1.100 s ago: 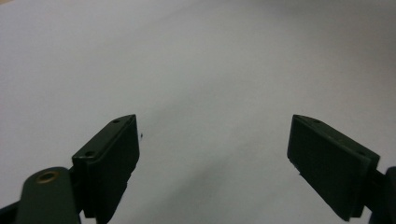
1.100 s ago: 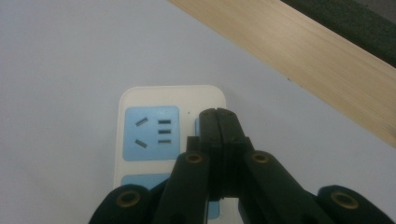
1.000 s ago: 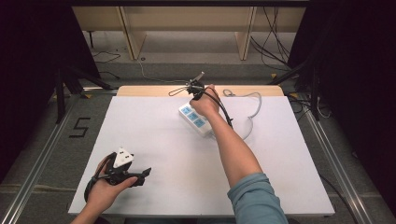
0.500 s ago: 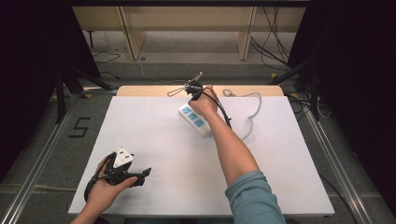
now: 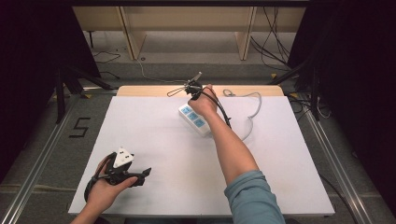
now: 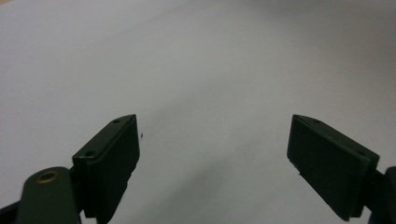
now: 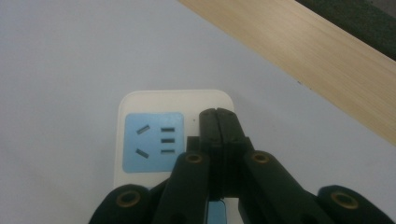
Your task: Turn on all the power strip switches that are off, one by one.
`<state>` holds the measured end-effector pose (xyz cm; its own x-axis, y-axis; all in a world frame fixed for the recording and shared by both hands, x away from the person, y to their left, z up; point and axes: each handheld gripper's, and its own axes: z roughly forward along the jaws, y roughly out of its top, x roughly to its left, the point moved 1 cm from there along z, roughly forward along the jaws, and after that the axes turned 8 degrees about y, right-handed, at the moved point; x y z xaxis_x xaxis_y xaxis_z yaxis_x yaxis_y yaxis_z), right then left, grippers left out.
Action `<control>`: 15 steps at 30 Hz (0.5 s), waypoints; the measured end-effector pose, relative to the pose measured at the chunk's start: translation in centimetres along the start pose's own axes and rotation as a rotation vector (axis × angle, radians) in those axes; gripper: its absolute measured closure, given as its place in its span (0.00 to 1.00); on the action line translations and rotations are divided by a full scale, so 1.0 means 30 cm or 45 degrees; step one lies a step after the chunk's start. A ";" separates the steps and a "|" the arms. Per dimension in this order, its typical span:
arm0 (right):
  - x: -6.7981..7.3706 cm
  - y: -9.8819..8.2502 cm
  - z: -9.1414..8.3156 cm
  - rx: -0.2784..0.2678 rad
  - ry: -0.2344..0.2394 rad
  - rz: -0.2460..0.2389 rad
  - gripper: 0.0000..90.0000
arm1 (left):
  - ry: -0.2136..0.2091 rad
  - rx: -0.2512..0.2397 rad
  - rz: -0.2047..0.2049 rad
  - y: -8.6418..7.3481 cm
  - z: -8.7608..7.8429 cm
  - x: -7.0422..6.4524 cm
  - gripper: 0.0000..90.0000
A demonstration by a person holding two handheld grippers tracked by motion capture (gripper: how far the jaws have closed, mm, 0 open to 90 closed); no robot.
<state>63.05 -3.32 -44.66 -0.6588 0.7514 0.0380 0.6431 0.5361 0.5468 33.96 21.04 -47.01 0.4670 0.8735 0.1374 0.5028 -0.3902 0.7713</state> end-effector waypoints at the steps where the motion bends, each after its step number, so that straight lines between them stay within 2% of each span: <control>1: 0.000 0.000 0.001 0.002 0.000 0.000 1.00 | 0.001 -0.002 -0.001 0.000 0.000 0.000 0.19; 15: -0.005 -0.005 0.008 0.019 -0.004 0.012 1.00 | 0.001 -0.003 -0.001 0.000 0.000 0.001 0.18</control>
<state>63.14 -3.42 -44.94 -0.6513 0.7578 0.0402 0.6552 0.5347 0.5337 33.96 21.07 -46.99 0.4660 0.8741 0.1370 0.5014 -0.3885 0.7731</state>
